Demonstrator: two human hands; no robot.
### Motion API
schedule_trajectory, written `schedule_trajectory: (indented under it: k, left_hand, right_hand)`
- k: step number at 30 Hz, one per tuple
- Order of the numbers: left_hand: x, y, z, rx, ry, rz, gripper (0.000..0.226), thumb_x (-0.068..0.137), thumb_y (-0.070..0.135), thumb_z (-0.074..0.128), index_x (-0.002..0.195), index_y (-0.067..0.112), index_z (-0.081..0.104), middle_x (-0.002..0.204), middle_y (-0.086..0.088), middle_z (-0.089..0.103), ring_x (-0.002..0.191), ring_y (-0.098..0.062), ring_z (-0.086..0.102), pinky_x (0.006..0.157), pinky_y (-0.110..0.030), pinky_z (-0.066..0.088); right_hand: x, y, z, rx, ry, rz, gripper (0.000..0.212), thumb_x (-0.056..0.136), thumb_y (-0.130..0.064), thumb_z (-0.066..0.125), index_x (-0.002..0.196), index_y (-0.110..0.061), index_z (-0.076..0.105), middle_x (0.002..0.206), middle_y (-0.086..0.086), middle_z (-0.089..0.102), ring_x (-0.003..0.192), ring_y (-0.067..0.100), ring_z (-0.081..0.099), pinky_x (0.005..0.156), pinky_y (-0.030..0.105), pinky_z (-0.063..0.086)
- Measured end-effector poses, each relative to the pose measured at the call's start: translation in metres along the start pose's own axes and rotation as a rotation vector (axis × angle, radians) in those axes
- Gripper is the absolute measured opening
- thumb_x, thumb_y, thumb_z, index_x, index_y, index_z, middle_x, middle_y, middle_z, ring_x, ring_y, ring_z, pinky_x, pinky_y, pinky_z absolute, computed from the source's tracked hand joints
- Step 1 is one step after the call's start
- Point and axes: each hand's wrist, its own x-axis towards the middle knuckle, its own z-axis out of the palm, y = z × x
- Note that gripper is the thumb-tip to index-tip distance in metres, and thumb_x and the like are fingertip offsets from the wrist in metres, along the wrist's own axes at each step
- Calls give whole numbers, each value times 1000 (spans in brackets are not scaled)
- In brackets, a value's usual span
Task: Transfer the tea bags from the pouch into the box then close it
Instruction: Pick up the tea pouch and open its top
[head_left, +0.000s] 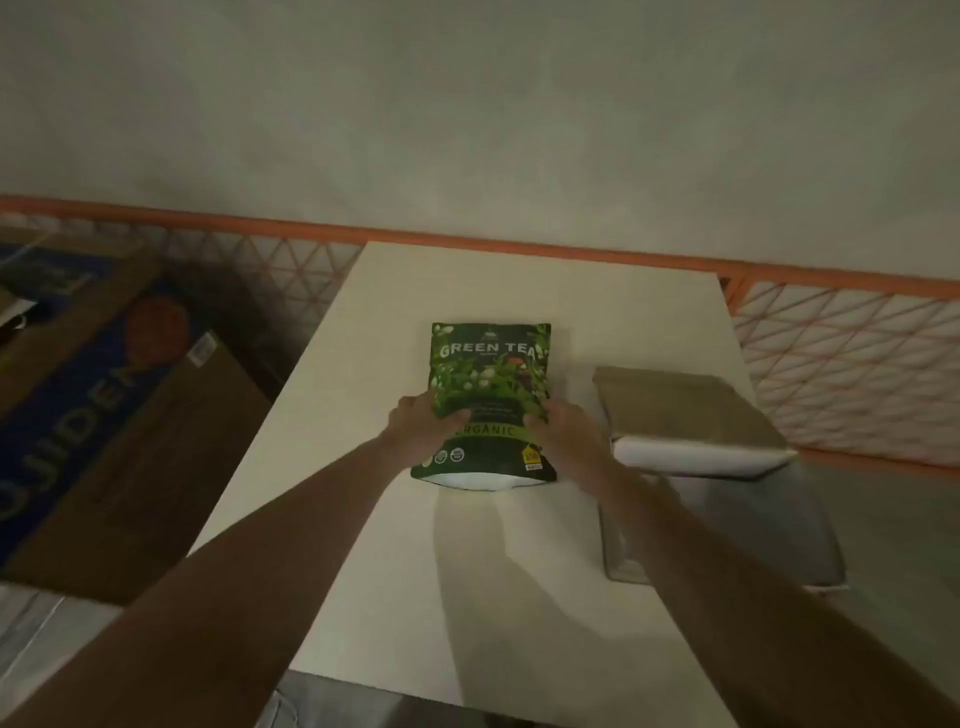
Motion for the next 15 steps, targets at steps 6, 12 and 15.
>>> schedule_trajectory:
  k: [6,12,15]
  left_hand:
    - [23,-26,20,-111,-56,-138,82,90,54,64,153,15,29,150,-19,36,139,-39,36,112,-48,34]
    - [40,-38,33,-424,-109,-146,110,59,73,72,145,14,40,142,-14,52,125,-34,55,105,-46,47]
    - [50,-41,37,-551,-86,-124,119,46,79,77,141,15,45,136,-10,60,118,-30,61,100,-46,52]
  right_hand:
    - [-5,11,28,162,-15,184,50,97,-42,51,137,-13,47,128,11,56,115,28,55,83,29,41]
    - [2,11,41,236,59,243,56,95,-43,55,140,-15,41,129,8,56,117,27,55,86,30,43]
    - [8,9,45,351,47,265,55,95,-38,58,142,-16,40,133,6,55,121,24,53,100,38,46]
